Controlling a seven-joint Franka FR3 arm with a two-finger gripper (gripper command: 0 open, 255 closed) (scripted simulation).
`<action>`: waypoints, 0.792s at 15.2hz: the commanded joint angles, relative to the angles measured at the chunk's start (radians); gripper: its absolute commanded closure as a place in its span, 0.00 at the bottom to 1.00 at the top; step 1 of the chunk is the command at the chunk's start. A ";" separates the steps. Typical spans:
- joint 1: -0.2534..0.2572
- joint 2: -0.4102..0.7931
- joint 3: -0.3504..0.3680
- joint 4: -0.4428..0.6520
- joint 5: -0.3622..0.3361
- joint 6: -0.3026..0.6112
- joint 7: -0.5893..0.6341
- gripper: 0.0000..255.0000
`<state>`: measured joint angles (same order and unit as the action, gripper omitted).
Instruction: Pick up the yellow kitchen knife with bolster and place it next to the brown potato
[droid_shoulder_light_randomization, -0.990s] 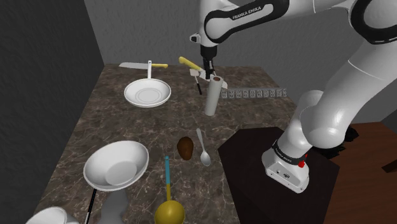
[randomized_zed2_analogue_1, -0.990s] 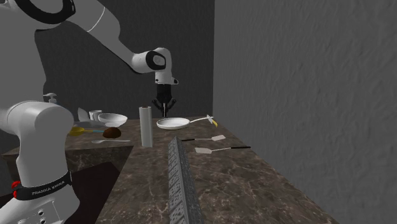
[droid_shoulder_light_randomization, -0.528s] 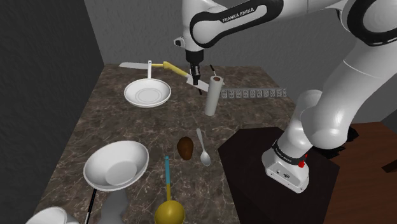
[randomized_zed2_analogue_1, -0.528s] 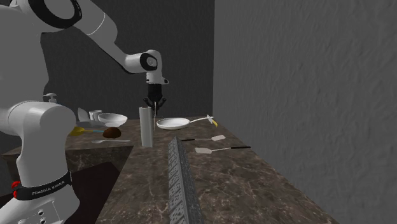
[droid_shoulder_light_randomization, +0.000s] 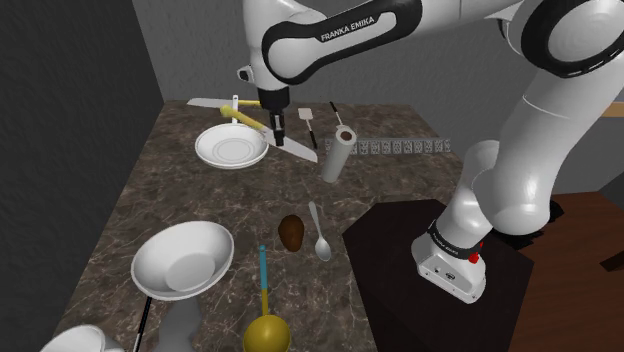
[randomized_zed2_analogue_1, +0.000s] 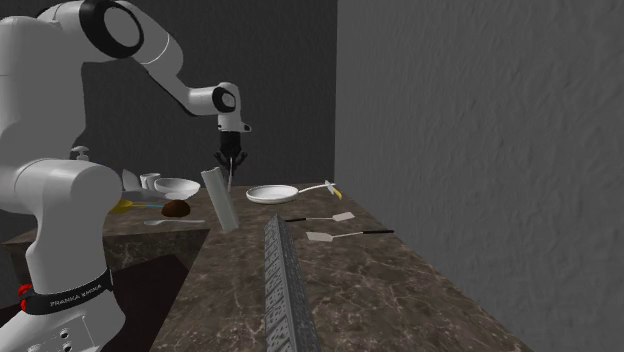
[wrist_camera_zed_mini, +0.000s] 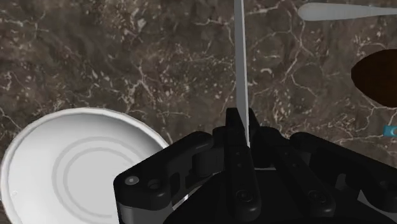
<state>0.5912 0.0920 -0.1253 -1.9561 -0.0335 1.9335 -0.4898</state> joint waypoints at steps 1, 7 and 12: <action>0.023 0.029 0.020 0.040 0.007 -0.012 0.041 1.00; 0.084 0.160 0.068 0.219 0.023 -0.064 0.145 1.00; 0.134 0.293 0.100 0.414 0.028 -0.127 0.224 1.00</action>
<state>0.7146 0.3548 -0.0314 -1.5887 -0.0063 1.8232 -0.2825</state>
